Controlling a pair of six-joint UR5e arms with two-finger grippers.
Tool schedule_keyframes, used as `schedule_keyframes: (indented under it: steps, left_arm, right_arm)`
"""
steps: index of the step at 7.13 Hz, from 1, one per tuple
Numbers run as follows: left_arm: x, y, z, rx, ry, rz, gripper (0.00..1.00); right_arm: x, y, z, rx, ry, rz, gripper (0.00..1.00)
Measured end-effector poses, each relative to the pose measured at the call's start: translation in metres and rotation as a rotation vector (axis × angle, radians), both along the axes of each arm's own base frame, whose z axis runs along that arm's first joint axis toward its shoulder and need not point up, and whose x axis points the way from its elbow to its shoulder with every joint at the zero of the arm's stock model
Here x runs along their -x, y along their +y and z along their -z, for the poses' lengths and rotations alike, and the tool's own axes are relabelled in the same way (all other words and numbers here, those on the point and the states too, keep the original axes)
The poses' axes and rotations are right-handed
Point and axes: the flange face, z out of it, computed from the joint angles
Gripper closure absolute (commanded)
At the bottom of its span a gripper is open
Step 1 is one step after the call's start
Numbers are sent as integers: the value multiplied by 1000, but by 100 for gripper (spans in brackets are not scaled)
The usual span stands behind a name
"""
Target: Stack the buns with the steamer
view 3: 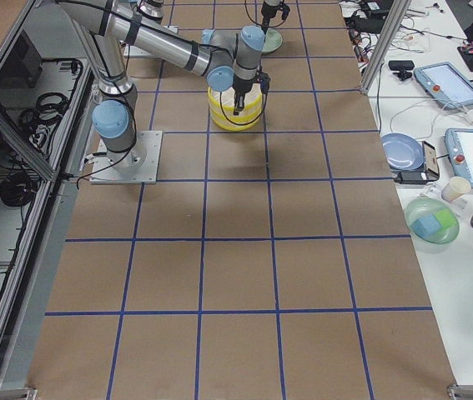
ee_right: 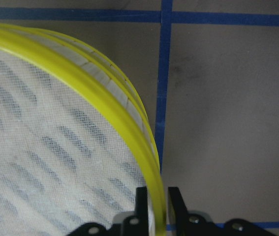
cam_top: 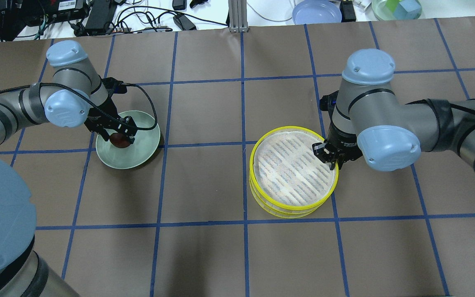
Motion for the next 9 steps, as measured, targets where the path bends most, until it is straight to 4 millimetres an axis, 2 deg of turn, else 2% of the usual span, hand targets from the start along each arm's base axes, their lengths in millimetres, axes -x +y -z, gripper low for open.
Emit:
schedule_keyframes:
  steps: [2,3,4,5,6,7,8,9]
  left_arm:
    - [0,-1,-1,-1,-1,1,100]
    - [-1,-3,-7,5,-3,2,100]
    - [0,-3,-17,13,-5,1,100]
    - [6,-3,-35,20,-9,-23,100]
    - [21,-2,-59,26,6,-81,100]
    - [47,1,-88,41,35,-146,100]
    - [86,8,-117,68,44,-190,100]
    - [130,20,-140,94,49,-212,100]
  right_arm:
    - [0,-6,-14,14,0,4,0]
    - [-1,-15,-42,39,-2,5,0]
    - [0,-25,-78,65,-5,5,0]
    - [2,-35,-120,98,-7,5,0]
    - [2,-41,-162,132,-10,5,0]
    - [2,-45,-200,173,-15,5,0]
    - [1,-47,-233,225,-20,3,0]
    - [0,-45,-251,263,-24,3,0]
